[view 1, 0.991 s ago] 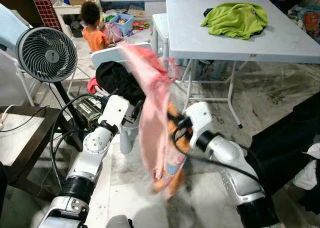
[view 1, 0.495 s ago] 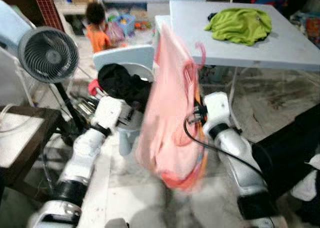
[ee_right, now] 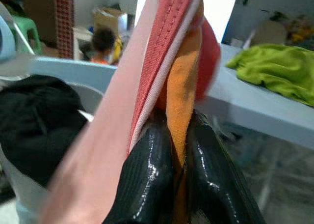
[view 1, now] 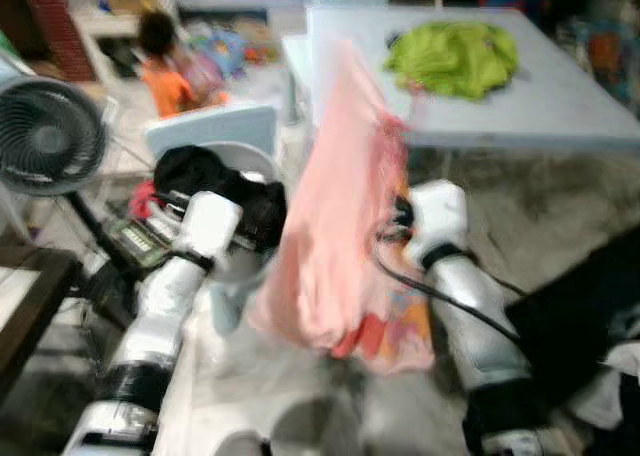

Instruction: Hang hanger

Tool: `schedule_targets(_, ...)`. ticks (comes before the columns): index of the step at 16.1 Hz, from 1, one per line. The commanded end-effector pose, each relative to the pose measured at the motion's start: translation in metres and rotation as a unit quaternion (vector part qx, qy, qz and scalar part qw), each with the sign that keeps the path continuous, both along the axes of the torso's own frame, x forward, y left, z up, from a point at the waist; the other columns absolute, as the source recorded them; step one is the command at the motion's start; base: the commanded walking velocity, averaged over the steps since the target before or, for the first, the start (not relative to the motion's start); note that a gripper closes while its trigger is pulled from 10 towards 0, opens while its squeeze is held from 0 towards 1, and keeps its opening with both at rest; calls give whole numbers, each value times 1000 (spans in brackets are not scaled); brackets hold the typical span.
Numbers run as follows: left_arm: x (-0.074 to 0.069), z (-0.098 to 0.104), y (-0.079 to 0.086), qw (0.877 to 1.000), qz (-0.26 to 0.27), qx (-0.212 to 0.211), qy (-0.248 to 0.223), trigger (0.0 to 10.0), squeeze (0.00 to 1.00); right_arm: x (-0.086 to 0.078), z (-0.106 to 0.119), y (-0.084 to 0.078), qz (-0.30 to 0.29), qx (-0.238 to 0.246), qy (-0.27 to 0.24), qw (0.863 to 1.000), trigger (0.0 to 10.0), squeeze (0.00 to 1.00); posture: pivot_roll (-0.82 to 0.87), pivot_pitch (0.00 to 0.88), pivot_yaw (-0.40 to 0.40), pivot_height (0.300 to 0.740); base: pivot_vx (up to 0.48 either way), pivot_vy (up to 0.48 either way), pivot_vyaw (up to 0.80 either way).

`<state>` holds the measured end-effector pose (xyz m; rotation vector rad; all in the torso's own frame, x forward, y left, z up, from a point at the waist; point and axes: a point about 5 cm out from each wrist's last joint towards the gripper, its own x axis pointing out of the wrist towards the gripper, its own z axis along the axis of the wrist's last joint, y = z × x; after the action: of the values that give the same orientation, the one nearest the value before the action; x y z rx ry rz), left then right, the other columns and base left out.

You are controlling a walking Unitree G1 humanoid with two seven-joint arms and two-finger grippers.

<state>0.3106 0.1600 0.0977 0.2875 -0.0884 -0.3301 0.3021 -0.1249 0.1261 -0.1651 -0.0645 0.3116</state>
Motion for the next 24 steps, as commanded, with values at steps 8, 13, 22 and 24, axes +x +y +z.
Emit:
schedule_targets(8,1,0,-12,1000,-14,3,1,10000,0,2,6,-11,-14,-7,-21,1000,10000,0,-61,0,-32,740,382,0,0)
schedule_targets(13,13,3,-3,997,-15,76,-5,10000,0,-8,2,3,149,-8,44,988,10000,0,-60,1,-28,740,0,0,0)
schedule_targets(22,38,23,-29,995,-4,82,-50,10000,0,-18,29,27,249,43,43,967,10000,0,-70,0,-17,740,0,0,0)
schedule_targets(24,43,25,-29,996,8,72,-50,10000,0,-22,35,31,263,71,49,961,10000,0,-72,0,-15,740,0,0,0)
